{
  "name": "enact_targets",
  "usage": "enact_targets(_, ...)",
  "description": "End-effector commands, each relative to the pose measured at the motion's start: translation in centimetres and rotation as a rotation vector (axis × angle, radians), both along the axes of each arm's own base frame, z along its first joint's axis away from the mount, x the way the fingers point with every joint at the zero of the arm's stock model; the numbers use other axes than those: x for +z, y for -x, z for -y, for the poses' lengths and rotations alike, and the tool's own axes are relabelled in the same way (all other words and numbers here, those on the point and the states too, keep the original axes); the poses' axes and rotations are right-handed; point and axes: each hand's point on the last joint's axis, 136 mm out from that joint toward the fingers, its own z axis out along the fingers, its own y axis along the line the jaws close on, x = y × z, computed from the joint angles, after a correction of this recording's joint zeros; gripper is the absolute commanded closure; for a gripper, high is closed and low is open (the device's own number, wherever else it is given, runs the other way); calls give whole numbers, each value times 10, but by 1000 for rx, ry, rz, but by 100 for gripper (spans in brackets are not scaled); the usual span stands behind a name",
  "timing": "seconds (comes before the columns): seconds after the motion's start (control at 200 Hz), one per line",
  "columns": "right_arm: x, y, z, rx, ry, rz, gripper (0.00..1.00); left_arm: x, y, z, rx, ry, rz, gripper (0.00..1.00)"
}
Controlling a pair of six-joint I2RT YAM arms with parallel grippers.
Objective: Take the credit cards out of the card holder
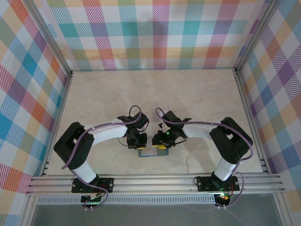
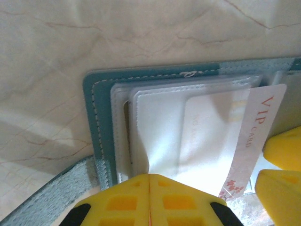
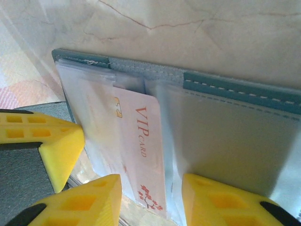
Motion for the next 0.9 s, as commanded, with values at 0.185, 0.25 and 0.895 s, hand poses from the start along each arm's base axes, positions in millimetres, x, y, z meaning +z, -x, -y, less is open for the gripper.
enact_targets(0.185, 1, 0, -5, 8, -63, -7, 67, 18, 3, 10, -4, 39, -9, 92)
enact_targets(0.25, 1, 0, -5, 8, -68, -8, 68, 17, 3, 12, -5, 42, -9, 92)
enact_targets(0.895, -12, 2, 0, 28, -32, -24, 68, -28, 18, -15, -64, -179, -92, 93)
